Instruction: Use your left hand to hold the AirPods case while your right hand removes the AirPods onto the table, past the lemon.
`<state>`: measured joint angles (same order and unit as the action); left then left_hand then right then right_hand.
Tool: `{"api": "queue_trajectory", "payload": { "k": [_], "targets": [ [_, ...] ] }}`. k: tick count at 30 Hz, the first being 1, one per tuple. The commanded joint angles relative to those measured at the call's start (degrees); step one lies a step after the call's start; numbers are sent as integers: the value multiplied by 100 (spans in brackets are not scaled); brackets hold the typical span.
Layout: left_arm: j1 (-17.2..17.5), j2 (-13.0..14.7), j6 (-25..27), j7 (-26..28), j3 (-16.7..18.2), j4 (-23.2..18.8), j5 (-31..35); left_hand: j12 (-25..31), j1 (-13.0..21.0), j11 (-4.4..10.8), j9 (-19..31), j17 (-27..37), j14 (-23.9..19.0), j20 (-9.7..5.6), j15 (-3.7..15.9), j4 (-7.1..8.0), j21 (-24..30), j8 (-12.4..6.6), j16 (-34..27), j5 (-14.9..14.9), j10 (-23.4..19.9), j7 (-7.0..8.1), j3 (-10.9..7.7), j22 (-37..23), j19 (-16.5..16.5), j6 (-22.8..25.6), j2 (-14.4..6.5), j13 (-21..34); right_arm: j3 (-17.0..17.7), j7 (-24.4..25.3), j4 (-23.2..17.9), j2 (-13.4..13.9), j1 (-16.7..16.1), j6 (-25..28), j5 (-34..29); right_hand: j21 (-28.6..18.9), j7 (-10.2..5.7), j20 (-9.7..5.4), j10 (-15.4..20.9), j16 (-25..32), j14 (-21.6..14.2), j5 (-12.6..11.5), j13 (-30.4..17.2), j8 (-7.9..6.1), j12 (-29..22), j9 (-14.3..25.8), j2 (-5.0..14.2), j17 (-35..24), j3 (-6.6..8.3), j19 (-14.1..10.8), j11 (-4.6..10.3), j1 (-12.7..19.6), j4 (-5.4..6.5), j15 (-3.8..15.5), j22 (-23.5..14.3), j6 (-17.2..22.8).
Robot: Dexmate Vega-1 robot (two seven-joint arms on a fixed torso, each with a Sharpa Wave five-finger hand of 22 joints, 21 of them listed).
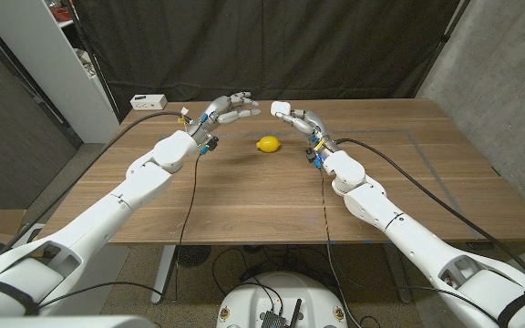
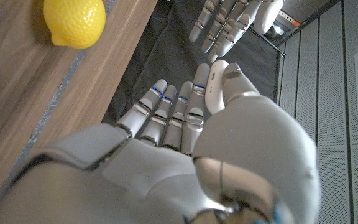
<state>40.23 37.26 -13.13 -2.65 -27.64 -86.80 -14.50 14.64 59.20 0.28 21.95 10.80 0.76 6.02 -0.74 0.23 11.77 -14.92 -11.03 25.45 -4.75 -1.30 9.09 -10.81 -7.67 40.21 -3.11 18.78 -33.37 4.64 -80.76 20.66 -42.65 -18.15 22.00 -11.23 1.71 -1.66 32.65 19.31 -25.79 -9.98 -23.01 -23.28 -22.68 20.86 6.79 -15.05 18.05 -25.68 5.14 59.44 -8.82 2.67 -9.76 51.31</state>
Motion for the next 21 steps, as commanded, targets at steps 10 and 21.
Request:
{"api": "queue_trajectory", "payload": {
  "k": [10, 21],
  "targets": [
    [-97, -230, -296, -423, -89, 283, -549, 118, 101, 49, 70, 23, -224, 21, 45, -20, 43, -152, -79, 57, -246, 65, 73, -12, -63, 419, -173, 17, -80, 123, 458, -239, 80, -639, -551, 10, -537, -45, 295, 84, 6, -40, -50, 41, -50, 168, 83, -54, -103, 31, 360, 126, 9, 1023, -21, 539],
    [-85, -194, -408, -334, -109, 214, -362, 129, 203, 223, 55, 21, -279, 23, 112, -59, 53, -80, -70, 61, -261, 498, 147, -12, -88, 390, -158, 21, -92, 52, 526, -247, 142, -672, -578, 6, -535, -40, 312, 104, 16, -48, -73, 58, -57, 163, 82, -78, -160, 42, 355, 159, 11, 1026, -20, 556]
  ]
}}
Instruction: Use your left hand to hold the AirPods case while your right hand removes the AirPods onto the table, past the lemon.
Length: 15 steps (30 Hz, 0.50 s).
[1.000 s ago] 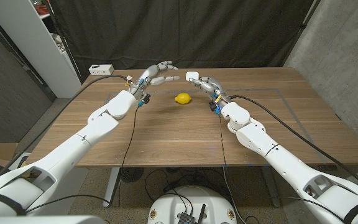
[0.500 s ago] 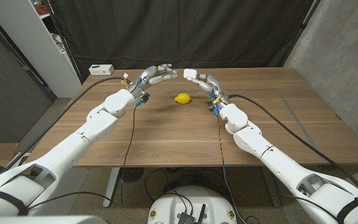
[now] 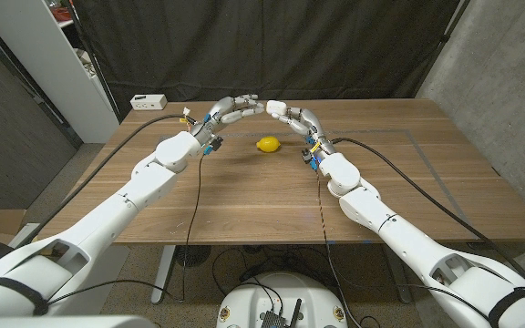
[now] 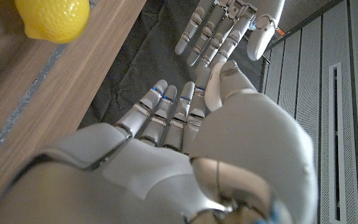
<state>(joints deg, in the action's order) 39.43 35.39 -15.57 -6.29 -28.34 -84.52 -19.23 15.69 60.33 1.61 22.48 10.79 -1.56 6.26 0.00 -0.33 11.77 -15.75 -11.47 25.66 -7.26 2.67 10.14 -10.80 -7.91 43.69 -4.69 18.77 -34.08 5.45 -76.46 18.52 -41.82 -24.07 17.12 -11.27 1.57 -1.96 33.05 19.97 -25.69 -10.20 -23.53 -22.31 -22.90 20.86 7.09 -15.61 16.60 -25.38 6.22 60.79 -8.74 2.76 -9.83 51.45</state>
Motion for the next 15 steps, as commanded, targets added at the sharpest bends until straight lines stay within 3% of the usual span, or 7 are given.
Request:
{"api": "queue_trajectory", "payload": {
  "k": [1, 15],
  "targets": [
    [-9, -2, -148, 50, -48, -23, 146, 23, 96, 107, -1, 22, -49, 1, 36, -5, 54, 10, -27, 41, -7, 101, 43, -12, -66, 36, 0, 22, -23, -42, 95, -30, 62, -85, -89, 9, -518, -10, 273, 39, 7, -27, -23, -40, -36, 162, 51, -23, -20, 13, 247, 28, 3, 1017, -13, 549],
    [-119, -28, -38, 223, -181, 4, 525, 6, 214, 7, -58, 24, -46, -1, 62, -43, 55, 224, -8, 60, 42, 180, 90, -14, -70, -306, -30, 24, -16, -109, -9, 29, 44, -101, -103, 5, -527, -7, 271, 62, 12, -34, -51, -26, -34, 175, 64, -43, -89, 24, 245, 60, 16, 1016, -13, 560]
  ]
}}
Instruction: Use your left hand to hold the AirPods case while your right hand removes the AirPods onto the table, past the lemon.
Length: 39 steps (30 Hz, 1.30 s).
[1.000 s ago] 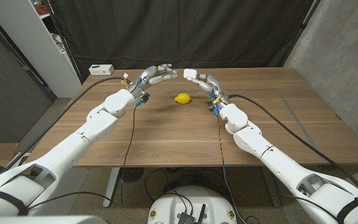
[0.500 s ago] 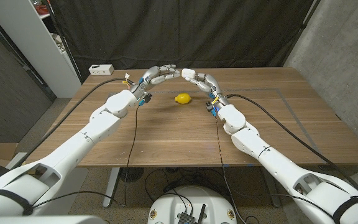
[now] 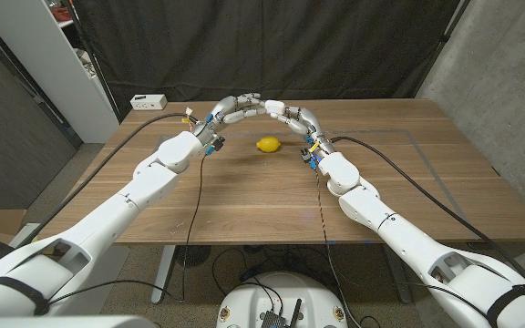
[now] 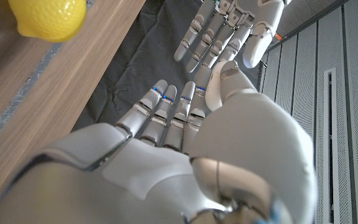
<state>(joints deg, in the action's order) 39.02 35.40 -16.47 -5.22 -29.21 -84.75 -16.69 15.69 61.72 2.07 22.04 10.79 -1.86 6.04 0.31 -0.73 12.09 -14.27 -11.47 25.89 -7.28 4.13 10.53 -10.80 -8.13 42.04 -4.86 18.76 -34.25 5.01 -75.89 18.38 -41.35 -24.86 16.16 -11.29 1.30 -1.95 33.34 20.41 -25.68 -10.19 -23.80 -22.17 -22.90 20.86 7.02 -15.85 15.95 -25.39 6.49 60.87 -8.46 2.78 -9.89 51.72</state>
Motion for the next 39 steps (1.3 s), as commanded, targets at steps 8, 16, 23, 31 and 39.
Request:
{"api": "queue_trajectory", "payload": {
  "k": [8, 16, 23, 31, 39],
  "targets": [
    [-156, -130, -41, -6, -141, 181, 190, 15, 113, 90, -56, 28, -26, 31, 53, -6, 24, 41, -6, 48, 24, 204, 92, -16, -49, 64, -36, 26, -11, -145, 2, 20, 45, -46, 20, 7, -507, -6, 243, 24, 16, -37, -37, -30, -33, 179, 78, -21, -57, 34, 220, 66, -6, 1015, -7, 534],
    [-208, -282, -204, -136, -141, 418, -17, 77, 279, 255, -135, 26, -188, 48, 163, -45, 35, -79, -49, 78, -148, 374, 108, -18, -74, 612, -146, 21, -25, -197, 11, 12, 70, 22, 61, 4, -511, 0, 264, 29, 23, -39, -53, -22, -41, 193, 84, -22, -94, 37, 214, 86, -2, 1013, -7, 532],
    [-266, -330, -201, -216, -172, 519, -72, 88, 357, 273, -184, 25, -240, 32, 192, -63, 47, -43, -52, 87, -204, 398, 125, -21, -103, 676, -186, 7, -54, -263, 17, 24, 101, 76, 70, 1, -534, 9, 246, 32, 30, -42, -65, -21, -32, 205, 82, -22, -126, 35, 210, 101, -1, 1013, -6, 544],
    [-373, -387, -237, -382, -211, 682, -158, 68, 310, 228, -236, 29, -243, 12, 196, -19, 46, 51, -42, 77, -173, 241, 197, -23, -102, 589, -187, -2, -95, -341, 14, 55, 143, 145, 55, 4, -540, -1, 228, 36, 37, -47, -77, -14, -23, 214, 100, -24, -150, 51, 247, 122, 3, 1019, -6, 544],
    [-452, -304, -127, -505, -212, 675, -188, 70, 175, 173, -296, 38, -265, 47, 162, 84, 40, 78, -42, 62, -204, -26, 303, -26, -83, 686, -203, -13, -117, -374, 19, 114, 206, 238, -2, 10, -538, -4, 205, 30, 64, -49, -90, -3, -11, 221, 105, -22, -177, 76, 279, 146, 3, 1022, -7, 541]
  ]
}}
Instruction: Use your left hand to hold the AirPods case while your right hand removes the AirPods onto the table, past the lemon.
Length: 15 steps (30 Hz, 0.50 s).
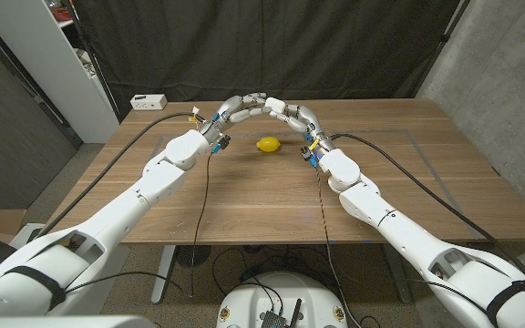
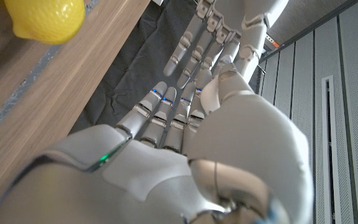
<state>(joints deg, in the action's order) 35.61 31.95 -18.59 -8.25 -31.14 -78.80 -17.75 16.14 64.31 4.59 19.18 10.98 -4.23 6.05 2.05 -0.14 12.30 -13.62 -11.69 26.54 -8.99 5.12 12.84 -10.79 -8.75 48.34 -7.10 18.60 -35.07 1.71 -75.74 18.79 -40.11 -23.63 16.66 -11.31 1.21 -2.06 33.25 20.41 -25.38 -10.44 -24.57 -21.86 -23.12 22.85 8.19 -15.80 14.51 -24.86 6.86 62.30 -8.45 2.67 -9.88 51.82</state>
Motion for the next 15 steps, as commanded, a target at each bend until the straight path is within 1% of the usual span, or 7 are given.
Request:
{"api": "queue_trajectory", "payload": {
  "k": [1, 4, 5, 9, 11, 12, 15],
  "targets": [
    [-114, 62, 116, -220, -15, 64, -94, 28, -87, -89, -17, 19, -33, 52, -17, 31, 19, 7, -21, -3, -46, -159, 79, -27, -22, 88, 15, 0, -40, -45, 1, 85, 87, 125, -69, 13, -535, 4, 203, 29, 36, -25, -14, -32, 15, 21, -10, -27, -36, 27, 247, 5, 3, 1032, -8, 533],
    [-124, 137, 251, -239, -17, -22, -78, 38, -93, -110, -34, 22, -58, 58, -23, 51, 20, -9, -27, -3, -87, -267, 95, -29, -21, 182, -16, -8, -50, -26, 5, 117, 110, 132, -138, 14, -542, -2, 177, 31, 43, -28, -20, -28, 28, 29, -3, -29, -48, 36, 275, 16, 5, 1034, -8, 525],
    [-126, 158, 295, -245, -19, -49, -77, 41, -90, -96, -34, 22, -62, 63, -22, 55, 20, -20, -27, -3, -99, -273, 96, -29, -20, 219, -28, -10, -47, -25, 11, 118, 114, 127, -140, 13, -549, 0, 178, 30, 46, -29, -23, -28, 28, 35, -2, -29, -53, 36, 284, 21, 5, 1035, -8, 523],
    [-115, 237, 449, -203, -33, -172, -9, 64, -26, -95, -14, 23, -109, 81, -36, 49, 25, -80, -36, -5, -184, -377, 77, -31, -28, 380, -105, -22, -42, -1, 44, 120, 132, 94, -173, 14, -561, -5, 173, 33, 51, -31, -29, -22, 34, 42, 4, -31, -66, 47, 313, 30, 8, 1036, -8, 514],
    [-88, 245, 461, -156, -23, -210, 2, 68, 153, -43, 15, 21, -159, 94, -18, -14, 32, -131, -42, -12, -230, -290, 0, -34, -36, 517, -209, -39, -38, 6, 64, 123, 145, 81, -187, 14, -563, -8, 175, 34, 54, -32, -32, -20, 34, 39, 7, -32, -71, 49, 313, 36, 9, 1037, -8, 519],
    [-74, 247, 460, -131, -18, -225, 11, 80, 213, 1, 30, 19, -188, 89, 7, -33, 36, -161, -47, -25, -278, -280, -25, -35, -43, 594, -233, -47, -37, 9, 70, 127, 149, 80, -194, 14, -574, -9, 175, 34, 56, -33, -33, -19, 35, 38, 8, -32, -74, 51, 317, 39, 9, 1038, -8, 523],
    [-22, 222, 396, -37, 4, -224, 24, 95, 352, 82, 68, 19, -250, 95, 59, -73, 45, -228, -57, -57, -356, -149, -98, -38, -57, 763, -300, -63, -33, 12, 84, 139, 159, 97, -200, 12, -571, -13, 183, 36, 57, -34, -37, -17, 33, 42, 13, -33, -83, 50, 320, 43, 13, 1037, -8, 521]
  ]
}}
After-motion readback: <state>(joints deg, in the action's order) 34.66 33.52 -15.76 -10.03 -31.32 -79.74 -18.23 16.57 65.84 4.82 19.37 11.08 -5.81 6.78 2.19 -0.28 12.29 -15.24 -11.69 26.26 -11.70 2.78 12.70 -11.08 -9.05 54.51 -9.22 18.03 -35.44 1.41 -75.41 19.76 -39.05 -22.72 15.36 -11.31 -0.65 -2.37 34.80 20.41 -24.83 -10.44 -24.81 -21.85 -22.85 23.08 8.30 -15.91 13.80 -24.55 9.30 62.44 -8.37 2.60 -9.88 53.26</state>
